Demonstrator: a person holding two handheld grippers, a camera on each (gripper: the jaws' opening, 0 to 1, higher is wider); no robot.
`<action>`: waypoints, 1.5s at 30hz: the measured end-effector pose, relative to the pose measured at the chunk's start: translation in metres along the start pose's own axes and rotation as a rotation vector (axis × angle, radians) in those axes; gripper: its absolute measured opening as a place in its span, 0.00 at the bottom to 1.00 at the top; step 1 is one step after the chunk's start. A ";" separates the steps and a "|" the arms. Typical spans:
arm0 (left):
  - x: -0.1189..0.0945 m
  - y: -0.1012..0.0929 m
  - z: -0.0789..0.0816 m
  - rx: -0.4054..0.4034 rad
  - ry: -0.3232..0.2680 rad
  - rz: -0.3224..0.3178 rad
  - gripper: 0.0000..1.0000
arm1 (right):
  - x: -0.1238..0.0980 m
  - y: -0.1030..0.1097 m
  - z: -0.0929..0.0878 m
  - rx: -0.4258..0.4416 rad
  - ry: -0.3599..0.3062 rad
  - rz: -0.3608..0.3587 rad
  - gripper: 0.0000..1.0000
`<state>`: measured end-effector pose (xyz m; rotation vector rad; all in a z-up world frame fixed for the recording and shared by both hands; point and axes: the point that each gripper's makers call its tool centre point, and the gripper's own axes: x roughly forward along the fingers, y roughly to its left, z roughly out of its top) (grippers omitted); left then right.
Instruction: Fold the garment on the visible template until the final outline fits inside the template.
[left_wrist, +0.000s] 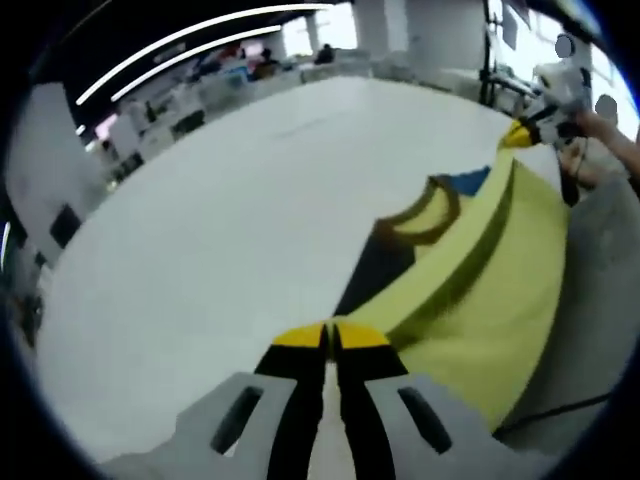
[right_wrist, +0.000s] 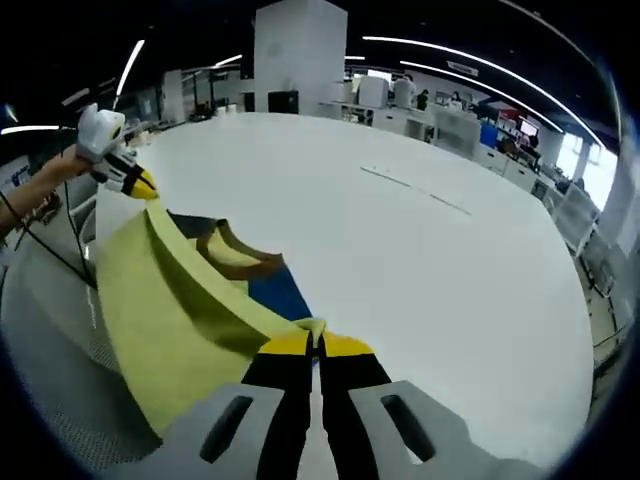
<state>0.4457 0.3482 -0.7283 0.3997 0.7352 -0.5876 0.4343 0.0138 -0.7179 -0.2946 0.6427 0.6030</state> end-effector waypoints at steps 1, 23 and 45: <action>0.001 0.001 0.000 -0.002 0.000 0.001 0.00 | 0.002 -0.001 0.000 0.007 -0.005 -0.004 0.03; 0.024 0.009 -0.004 -0.005 0.011 0.024 0.00 | 0.033 -0.017 -0.014 0.048 0.002 -0.047 0.03; 0.045 0.014 -0.012 -0.018 0.019 0.038 0.00 | 0.051 -0.029 -0.021 0.055 0.017 -0.068 0.03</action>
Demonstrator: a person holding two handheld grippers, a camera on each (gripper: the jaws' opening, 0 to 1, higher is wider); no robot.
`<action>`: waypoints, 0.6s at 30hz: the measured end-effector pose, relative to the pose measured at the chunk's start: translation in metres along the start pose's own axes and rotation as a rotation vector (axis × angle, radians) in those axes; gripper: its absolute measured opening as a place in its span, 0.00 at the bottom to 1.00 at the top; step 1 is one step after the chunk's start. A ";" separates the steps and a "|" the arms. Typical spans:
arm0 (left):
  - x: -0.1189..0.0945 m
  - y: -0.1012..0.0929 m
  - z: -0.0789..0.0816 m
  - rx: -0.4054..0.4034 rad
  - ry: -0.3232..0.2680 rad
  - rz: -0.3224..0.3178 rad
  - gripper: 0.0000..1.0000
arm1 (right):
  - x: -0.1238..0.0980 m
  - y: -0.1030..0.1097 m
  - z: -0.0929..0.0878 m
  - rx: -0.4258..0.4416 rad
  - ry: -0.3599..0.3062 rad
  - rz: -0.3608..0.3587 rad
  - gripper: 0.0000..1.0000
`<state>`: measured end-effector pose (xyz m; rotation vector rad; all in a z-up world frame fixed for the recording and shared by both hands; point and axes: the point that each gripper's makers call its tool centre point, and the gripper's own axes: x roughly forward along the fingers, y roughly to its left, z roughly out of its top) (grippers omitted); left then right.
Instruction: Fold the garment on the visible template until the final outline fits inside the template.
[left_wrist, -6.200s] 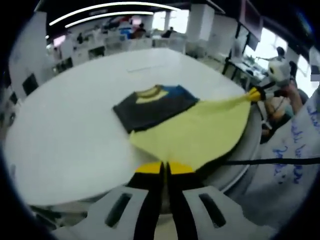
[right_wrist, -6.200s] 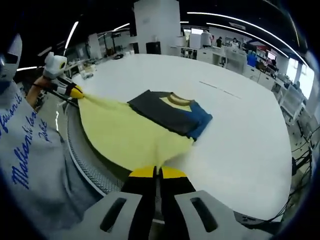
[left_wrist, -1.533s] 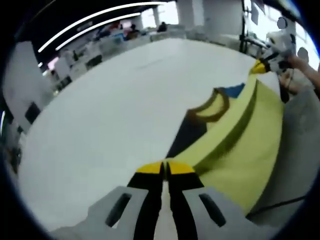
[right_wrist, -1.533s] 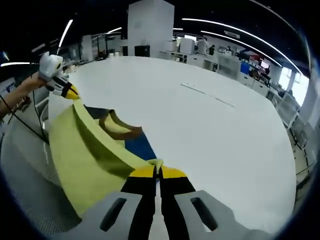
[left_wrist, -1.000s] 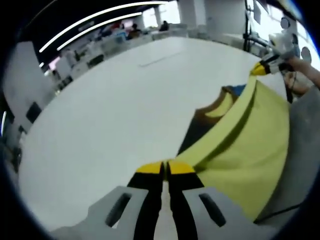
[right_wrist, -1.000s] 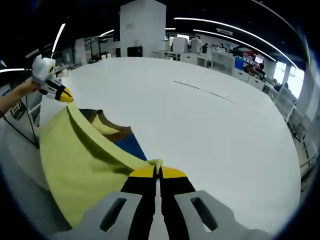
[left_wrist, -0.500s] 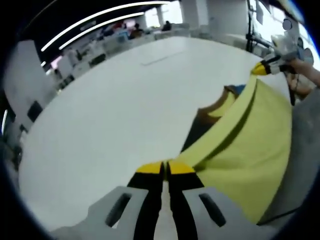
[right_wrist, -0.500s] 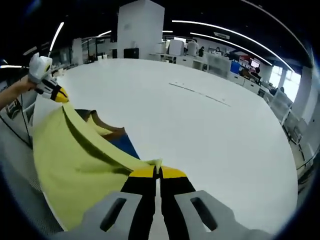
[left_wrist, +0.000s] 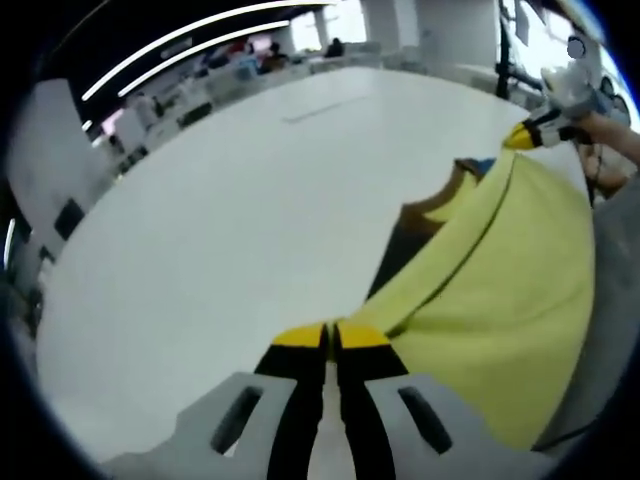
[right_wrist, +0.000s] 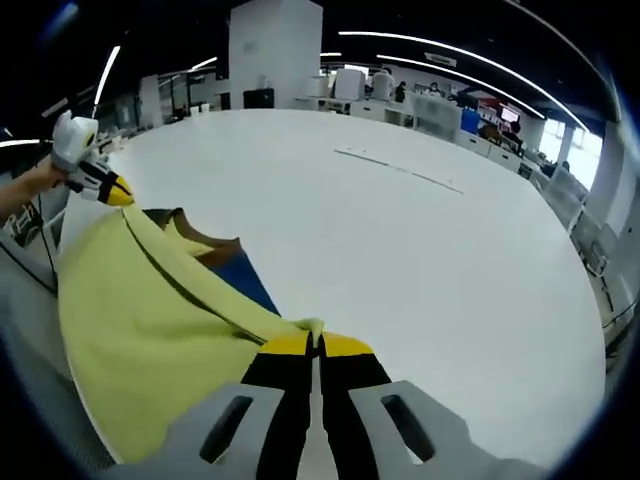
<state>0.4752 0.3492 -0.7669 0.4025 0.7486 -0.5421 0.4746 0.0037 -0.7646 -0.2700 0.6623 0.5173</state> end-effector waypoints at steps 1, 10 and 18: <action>0.001 0.000 0.000 -0.001 0.000 0.001 0.00 | 0.001 0.000 -0.001 0.002 0.001 -0.001 0.03; 0.004 0.000 -0.003 -0.010 -0.006 0.002 0.00 | 0.005 0.001 -0.006 0.003 0.012 -0.001 0.03; 0.003 -0.001 -0.003 0.021 -0.013 0.008 0.00 | 0.006 0.003 -0.006 0.009 0.007 -0.010 0.03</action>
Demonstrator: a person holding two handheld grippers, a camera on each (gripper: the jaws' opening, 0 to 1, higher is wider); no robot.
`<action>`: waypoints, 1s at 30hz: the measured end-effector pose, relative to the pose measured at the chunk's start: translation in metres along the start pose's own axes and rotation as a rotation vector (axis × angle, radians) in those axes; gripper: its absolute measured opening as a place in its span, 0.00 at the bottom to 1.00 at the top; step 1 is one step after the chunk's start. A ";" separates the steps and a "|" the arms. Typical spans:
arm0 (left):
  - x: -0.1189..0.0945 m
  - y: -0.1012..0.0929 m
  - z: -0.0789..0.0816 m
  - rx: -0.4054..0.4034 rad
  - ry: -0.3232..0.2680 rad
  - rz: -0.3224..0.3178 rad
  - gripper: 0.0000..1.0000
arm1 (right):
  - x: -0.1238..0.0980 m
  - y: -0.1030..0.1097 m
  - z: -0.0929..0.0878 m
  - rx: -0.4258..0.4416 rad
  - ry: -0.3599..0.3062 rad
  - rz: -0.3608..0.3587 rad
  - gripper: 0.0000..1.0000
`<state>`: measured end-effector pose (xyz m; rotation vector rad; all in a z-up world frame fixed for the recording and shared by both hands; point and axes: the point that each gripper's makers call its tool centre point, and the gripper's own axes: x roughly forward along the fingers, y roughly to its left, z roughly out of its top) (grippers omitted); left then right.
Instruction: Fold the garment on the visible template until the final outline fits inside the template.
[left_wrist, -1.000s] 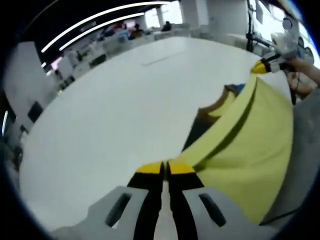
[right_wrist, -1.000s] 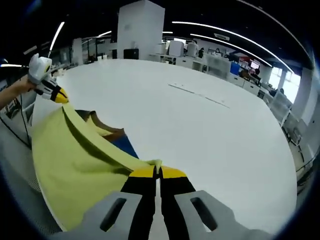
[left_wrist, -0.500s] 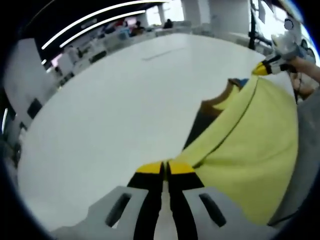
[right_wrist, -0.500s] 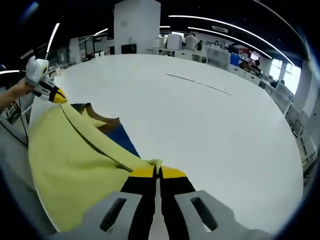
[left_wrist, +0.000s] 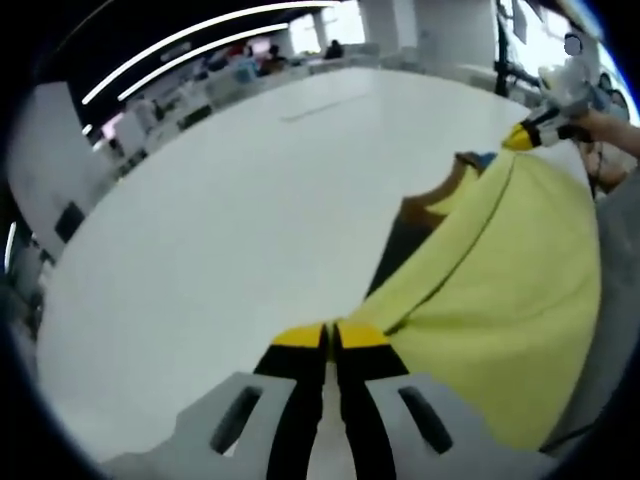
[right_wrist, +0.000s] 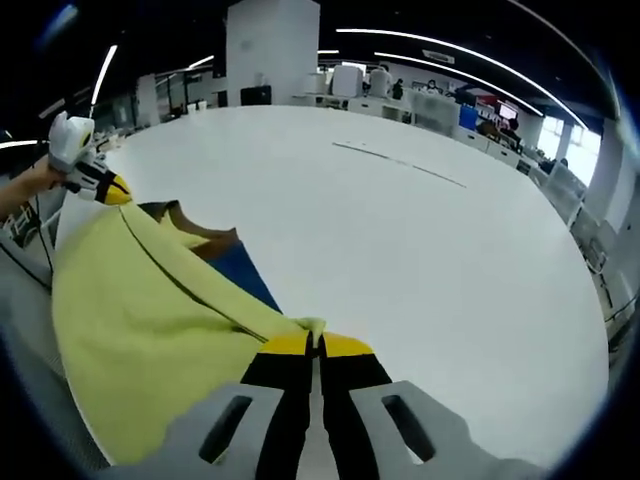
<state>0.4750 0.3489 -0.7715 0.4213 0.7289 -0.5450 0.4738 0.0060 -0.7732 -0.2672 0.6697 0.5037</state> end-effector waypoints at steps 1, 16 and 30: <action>0.000 0.000 0.000 0.001 0.001 0.002 0.00 | 0.000 0.000 0.000 0.001 0.000 -0.002 0.03; -0.009 0.005 0.006 -0.035 -0.031 0.010 0.03 | -0.008 -0.008 0.006 0.073 -0.033 -0.042 0.11; -0.033 0.006 0.027 -0.114 -0.109 -0.029 0.09 | -0.018 -0.002 0.023 0.093 -0.069 -0.012 0.21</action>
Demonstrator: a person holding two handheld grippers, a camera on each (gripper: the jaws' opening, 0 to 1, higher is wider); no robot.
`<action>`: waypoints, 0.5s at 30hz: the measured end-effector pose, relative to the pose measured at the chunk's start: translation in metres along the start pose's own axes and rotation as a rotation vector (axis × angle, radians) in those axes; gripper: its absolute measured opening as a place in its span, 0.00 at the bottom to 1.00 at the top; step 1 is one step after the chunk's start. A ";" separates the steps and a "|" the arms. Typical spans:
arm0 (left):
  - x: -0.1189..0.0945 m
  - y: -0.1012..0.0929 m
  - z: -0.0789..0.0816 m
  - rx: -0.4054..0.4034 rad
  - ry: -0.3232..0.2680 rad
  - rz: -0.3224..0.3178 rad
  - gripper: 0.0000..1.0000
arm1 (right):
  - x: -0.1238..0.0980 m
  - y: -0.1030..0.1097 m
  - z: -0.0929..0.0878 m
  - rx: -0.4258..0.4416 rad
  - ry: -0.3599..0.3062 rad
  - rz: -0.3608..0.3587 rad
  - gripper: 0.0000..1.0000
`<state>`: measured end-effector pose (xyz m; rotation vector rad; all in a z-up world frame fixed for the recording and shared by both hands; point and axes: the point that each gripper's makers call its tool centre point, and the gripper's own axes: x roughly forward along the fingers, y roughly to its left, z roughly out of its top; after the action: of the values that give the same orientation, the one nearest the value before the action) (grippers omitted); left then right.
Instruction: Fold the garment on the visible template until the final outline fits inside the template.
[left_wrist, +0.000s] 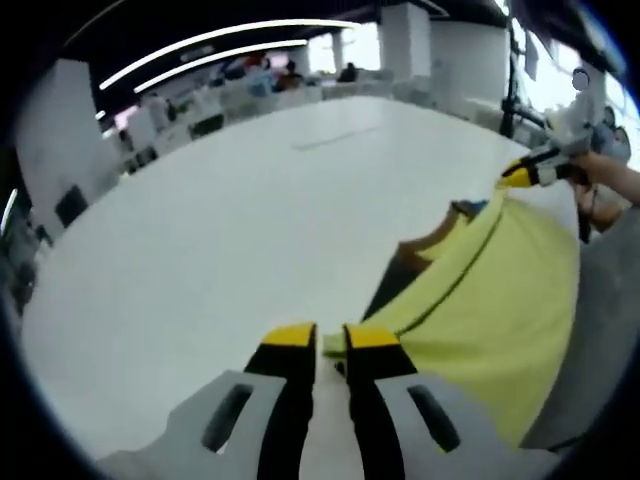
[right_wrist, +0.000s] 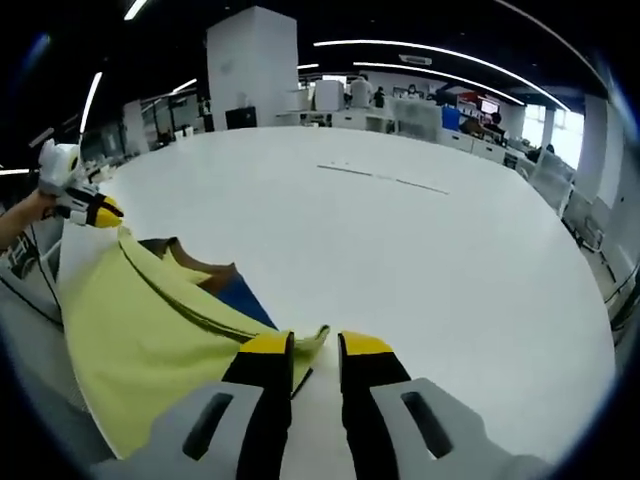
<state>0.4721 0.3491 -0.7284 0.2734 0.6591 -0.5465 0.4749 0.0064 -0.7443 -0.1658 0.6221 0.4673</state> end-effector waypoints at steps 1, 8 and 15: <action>-0.002 -0.001 0.000 -0.007 0.005 -0.002 0.11 | -0.001 0.001 0.001 0.006 -0.003 0.004 0.23; -0.012 -0.012 -0.002 -0.009 0.019 -0.042 0.18 | -0.010 0.008 0.008 0.005 -0.019 0.027 0.28; -0.021 -0.021 -0.005 -0.029 0.020 -0.082 0.21 | -0.018 0.019 0.002 -0.007 -0.009 0.060 0.34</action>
<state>0.4439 0.3416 -0.7208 0.2252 0.6995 -0.6127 0.4545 0.0174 -0.7319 -0.1523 0.6175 0.5282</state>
